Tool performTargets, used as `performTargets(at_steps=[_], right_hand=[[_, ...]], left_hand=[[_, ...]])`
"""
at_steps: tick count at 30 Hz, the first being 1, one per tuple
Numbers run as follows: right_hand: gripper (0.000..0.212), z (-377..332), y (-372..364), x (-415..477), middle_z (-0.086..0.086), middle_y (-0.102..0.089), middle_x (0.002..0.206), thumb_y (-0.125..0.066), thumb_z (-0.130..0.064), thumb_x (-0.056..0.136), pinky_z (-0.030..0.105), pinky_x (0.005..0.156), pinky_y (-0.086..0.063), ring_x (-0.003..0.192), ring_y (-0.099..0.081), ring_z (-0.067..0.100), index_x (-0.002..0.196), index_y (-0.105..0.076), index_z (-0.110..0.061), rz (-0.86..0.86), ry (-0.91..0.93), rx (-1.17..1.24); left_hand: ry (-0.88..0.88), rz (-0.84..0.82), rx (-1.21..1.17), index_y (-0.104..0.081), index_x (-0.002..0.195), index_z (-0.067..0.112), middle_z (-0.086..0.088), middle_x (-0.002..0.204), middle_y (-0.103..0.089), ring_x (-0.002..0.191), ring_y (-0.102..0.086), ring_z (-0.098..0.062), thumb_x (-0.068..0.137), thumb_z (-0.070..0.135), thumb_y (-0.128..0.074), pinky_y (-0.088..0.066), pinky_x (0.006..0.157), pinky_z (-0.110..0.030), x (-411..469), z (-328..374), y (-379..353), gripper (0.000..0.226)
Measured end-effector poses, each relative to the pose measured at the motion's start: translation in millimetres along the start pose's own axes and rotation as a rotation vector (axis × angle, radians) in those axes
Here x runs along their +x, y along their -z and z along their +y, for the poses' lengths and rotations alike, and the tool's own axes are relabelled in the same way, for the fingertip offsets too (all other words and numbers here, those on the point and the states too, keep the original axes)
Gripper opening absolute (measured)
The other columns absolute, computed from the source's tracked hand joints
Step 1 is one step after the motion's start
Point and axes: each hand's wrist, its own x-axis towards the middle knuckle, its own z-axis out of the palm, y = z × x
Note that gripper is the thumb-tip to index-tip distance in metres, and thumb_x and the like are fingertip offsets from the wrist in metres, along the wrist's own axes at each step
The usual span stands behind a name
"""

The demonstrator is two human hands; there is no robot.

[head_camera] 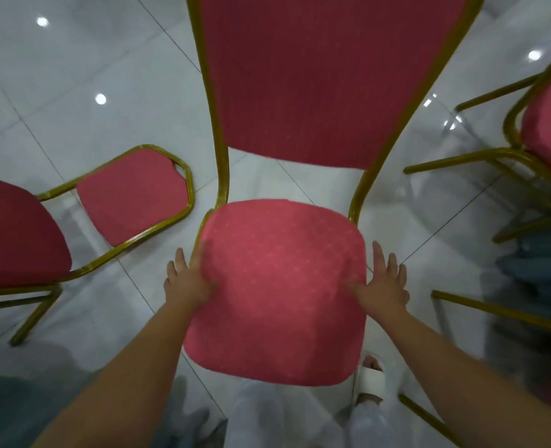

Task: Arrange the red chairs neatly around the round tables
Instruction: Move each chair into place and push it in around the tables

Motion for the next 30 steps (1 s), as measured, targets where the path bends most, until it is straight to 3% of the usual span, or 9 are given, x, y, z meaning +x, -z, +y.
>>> performTargets(at_steps=[4,8,14,17,20,25,30], right_hand=[[0.1,-6.7,57.4,-64.4,0.0,0.008,0.167,-0.06,-0.069,0.083,0.061,0.118,-0.013,0.153,0.009,0.028,0.153,0.009,-0.049,0.073,0.177,-0.061],[0.091,-5.5,105.7,-116.6,0.002,0.002,0.168,-0.055,-0.069,0.086,0.058,0.119,-0.012,0.153,0.005,0.029,0.156,-0.001,-0.045,0.074,0.167,0.006],[0.087,34.0,161.5,-155.9,0.004,-0.001,0.168,-0.053,-0.062,0.086,0.057,0.119,-0.012,0.153,0.004,0.03,0.156,-0.006,-0.039,0.051,0.334,-0.025],[0.088,65.8,205.0,-159.6,0.006,-0.004,0.167,-0.052,-0.061,0.087,0.054,0.119,-0.011,0.153,0.005,0.031,0.156,-0.004,-0.037,0.07,0.401,-0.117],[0.089,84.9,266.9,-162.1,0.007,-0.003,0.166,-0.052,-0.06,0.088,0.054,0.12,-0.011,0.153,0.005,0.031,0.157,-0.001,-0.036,0.157,0.462,-0.16],[0.085,86.6,366.8,-176.8,0.002,0.002,0.167,-0.051,-0.053,0.093,0.055,0.122,-0.012,0.153,0.006,0.03,0.157,0.002,-0.037,0.224,0.643,-0.169],[0.081,73.7,423.7,-176.9,-0.001,-0.002,0.167,-0.054,-0.048,0.093,0.054,0.12,-0.016,0.153,0.003,0.028,0.157,-0.005,-0.038,0.231,0.729,-0.062]], left_hand=[[-0.07,0.013,0.002,0.0,0.157,0.041,-0.01,0.166,0.003,0.151,-0.002,-0.036,0.09,0.043,-0.061,-0.019,0.119,-0.055,-72.5,27.1,38.7,0.09],[-0.095,0.085,-0.126,-0.009,0.157,0.04,-0.014,0.165,-0.007,0.151,-0.008,-0.035,0.089,0.035,-0.065,-0.024,0.116,-0.056,-150.9,46.0,66.3,0.088],[-0.102,0.266,-0.268,-0.015,0.157,0.034,-0.018,0.162,-0.017,0.15,-0.012,-0.035,0.088,0.027,-0.067,-0.023,0.117,-0.052,-264.0,78.7,60.0,0.087],[-0.133,0.317,-0.106,-0.008,0.156,0.043,-0.016,0.165,-0.001,0.151,-0.004,-0.039,0.082,0.028,-0.071,-0.019,0.118,-0.054,-302.4,115.4,66.3,0.098],[-0.243,0.482,0.035,-0.003,0.153,0.05,-0.01,0.165,0.008,0.151,0.002,-0.04,0.083,0.031,-0.068,-0.018,0.119,-0.056,-318.3,176.7,111.0,0.098],[-0.362,0.615,0.128,-0.012,0.154,0.045,-0.008,0.166,0.008,0.151,0.005,-0.036,0.083,0.03,-0.068,-0.016,0.12,-0.055,-328.8,288.7,211.4,0.092],[-0.297,0.639,0.202,-0.021,0.153,0.04,-0.008,0.166,0.004,0.152,0.005,-0.033,0.084,0.03,-0.066,-0.014,0.12,-0.056,-323.6,342.7,260.9,0.083]])
